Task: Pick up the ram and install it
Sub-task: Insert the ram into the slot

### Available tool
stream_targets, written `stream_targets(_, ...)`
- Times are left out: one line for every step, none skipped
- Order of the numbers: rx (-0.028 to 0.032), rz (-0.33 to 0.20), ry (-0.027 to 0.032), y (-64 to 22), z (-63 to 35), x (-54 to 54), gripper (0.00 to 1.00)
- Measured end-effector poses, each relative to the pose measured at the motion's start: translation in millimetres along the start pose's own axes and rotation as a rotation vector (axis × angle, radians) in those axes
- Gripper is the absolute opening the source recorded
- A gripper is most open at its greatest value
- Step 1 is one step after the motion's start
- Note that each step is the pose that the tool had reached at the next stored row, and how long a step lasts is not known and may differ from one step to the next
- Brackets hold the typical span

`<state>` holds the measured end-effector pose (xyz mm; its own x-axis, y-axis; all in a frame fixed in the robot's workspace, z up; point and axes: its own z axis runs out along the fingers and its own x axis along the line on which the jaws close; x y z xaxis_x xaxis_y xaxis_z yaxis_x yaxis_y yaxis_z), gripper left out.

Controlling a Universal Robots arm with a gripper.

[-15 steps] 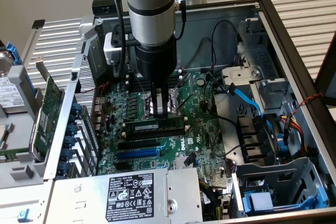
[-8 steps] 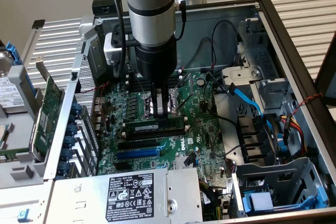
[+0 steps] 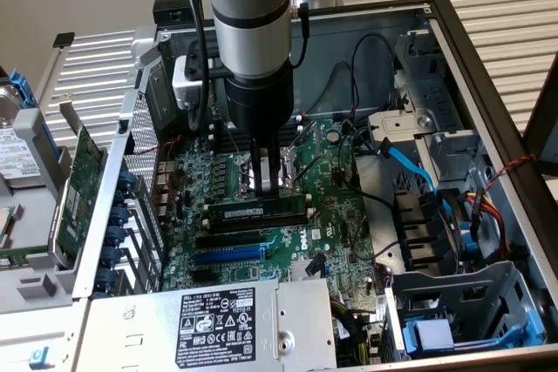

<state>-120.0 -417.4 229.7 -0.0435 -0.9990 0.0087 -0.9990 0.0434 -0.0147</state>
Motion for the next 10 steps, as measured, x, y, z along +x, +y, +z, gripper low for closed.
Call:
stream_targets(0.0, 0.0, 0.0003, 0.0, 0.2, 0.0, 0.13)
stream_targets(0.0, 0.0, 0.0006, 0.0, 0.4, 0.0, 0.13)
stream_targets(0.0001, 0.0, 0.0007, 0.0, 0.8, 0.0, 0.13)
stream_targets(0.0002, 0.0, 0.001, 0.0, 1.1, 0.0, 0.13)
stream_targets(0.0002, 0.0, 0.0013, 0.0, 1.5, 0.0, 0.13)
stream_targets(0.0001, 0.0, 0.0018, 0.0, 1.7, 0.0, 0.13)
stream_targets(0.0002, 0.0, 0.0021, 0.0, 2.0, 0.0, 0.13)
stream_targets(0.0002, 0.0, 0.0025, 0.0, 2.2, 0.0, 0.13)
stream_targets(0.0002, 0.0, 0.0029, 0.0, 2.6, 0.0, 0.13)
stream_targets(0.0002, 0.0, 0.0031, 0.0, 2.9, 0.0, 0.13)
